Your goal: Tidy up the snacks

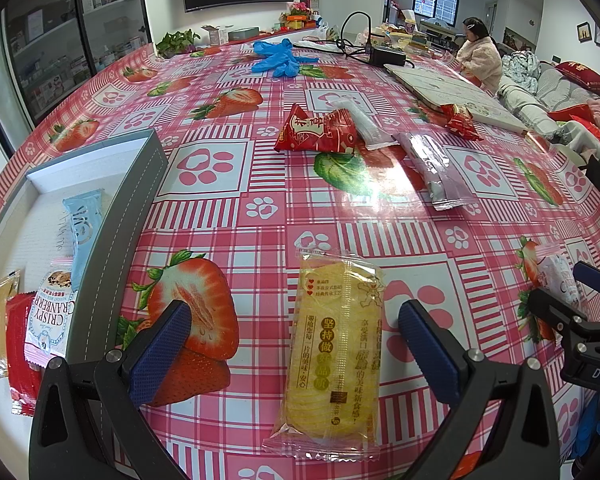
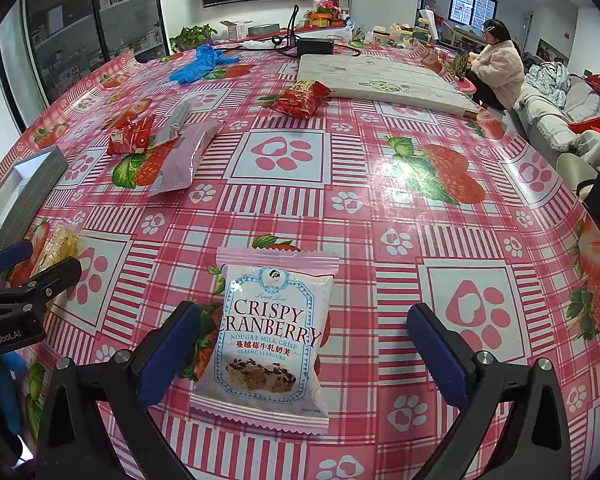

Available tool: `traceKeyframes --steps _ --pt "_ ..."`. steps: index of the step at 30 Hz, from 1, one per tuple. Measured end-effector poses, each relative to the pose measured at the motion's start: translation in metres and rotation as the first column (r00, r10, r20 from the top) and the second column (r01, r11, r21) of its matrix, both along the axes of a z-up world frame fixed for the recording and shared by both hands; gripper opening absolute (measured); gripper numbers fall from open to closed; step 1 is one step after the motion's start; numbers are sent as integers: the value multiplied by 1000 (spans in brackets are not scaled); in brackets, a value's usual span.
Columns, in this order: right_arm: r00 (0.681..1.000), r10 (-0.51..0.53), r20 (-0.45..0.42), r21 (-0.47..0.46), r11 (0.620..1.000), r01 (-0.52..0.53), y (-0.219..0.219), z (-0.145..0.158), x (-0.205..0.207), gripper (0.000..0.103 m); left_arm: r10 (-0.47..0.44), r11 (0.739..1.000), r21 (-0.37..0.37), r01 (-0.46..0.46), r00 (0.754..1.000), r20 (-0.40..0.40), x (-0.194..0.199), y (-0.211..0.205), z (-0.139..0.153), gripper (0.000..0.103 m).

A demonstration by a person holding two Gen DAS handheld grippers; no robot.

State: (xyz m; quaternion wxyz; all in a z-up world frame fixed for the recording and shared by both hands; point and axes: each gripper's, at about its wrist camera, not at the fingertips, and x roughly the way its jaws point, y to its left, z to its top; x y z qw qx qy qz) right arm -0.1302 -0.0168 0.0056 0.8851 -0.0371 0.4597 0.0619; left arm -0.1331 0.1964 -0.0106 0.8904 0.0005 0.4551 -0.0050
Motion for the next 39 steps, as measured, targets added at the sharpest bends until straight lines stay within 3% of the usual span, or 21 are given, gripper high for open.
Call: traceKeyframes --steps 26,31,33,34,35,36,37,39 --pt "1000 11 -10 -1 1000 -11 1 0 1 103 4 1000 3 -4 1000 -9 -1 0 1 103" --pt "991 9 -131 -15 1000 -11 4 3 16 103 11 1000 -2 -11 997 -79 -4 -6 4 102" --pt "987 13 -161 -21 1000 -17 6 3 18 102 -20 1000 0 20 996 -87 -6 -13 7 91" --pt "985 18 -171 -26 999 -23 8 3 19 99 -32 999 -1 32 995 -90 -6 -15 9 87" --pt "985 23 -173 -24 999 -28 9 4 19 96 -53 999 -4 52 994 -91 -8 -18 11 76" --pt "985 29 -171 -26 999 -34 10 6 18 84 -69 998 -3 69 994 -87 -9 -22 13 56" --pt "985 35 -167 -23 999 -39 11 9 17 64 -88 996 1 88 993 -85 -10 -26 15 44" --pt "984 41 -170 -10 999 -44 12 13 15 40 -114 993 -19 113 989 -99 -13 -31 17 39"
